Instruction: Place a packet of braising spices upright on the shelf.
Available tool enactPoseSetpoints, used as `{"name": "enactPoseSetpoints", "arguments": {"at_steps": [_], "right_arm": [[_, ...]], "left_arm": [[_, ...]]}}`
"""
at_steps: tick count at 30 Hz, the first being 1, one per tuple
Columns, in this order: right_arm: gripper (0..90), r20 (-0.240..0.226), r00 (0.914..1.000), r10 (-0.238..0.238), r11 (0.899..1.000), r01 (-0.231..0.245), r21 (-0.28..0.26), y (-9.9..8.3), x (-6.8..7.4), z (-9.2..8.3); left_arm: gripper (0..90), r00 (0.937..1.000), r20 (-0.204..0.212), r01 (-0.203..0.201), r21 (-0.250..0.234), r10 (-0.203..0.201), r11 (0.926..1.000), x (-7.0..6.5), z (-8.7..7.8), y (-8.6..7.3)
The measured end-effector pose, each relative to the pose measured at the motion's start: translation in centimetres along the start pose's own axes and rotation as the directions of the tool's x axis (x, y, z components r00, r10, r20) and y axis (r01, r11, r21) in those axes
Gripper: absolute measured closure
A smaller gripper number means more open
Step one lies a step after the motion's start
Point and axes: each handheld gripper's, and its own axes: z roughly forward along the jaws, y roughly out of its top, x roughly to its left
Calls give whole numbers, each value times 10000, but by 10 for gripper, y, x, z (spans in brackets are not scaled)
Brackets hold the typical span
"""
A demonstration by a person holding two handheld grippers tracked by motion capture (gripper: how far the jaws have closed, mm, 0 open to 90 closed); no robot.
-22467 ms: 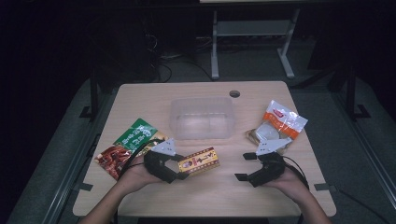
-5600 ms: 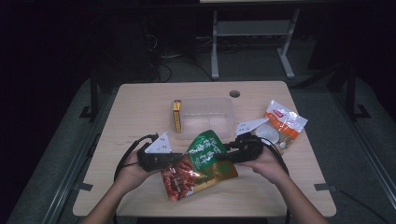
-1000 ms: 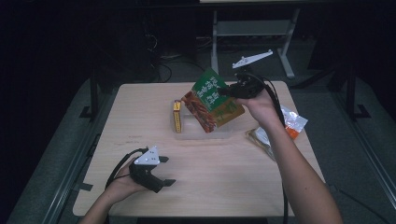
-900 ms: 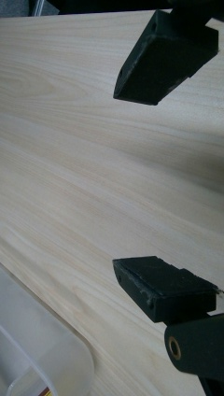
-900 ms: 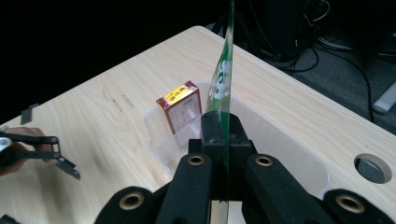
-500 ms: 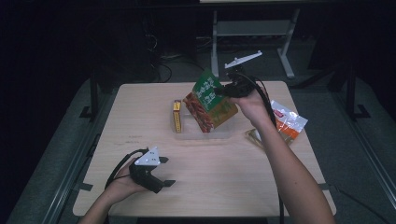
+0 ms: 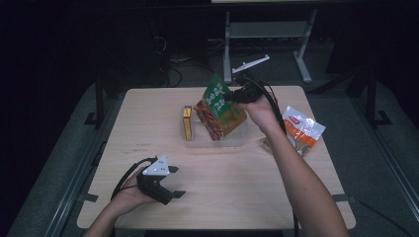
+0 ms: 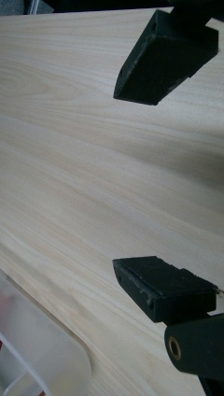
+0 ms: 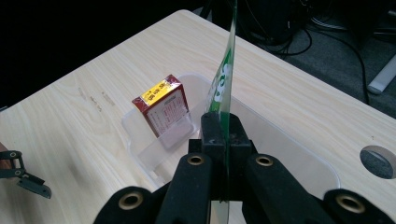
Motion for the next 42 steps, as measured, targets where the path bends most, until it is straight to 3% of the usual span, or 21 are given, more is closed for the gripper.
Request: {"name": "enactPoseSetpoints", "arguments": {"at_steps": [42], "right_arm": [[896,118,9993,-349,9961,338,812,43,0,40]], "left_arm": [[152,9997,62,-226,89,226,9997,-2,3,2]]}}
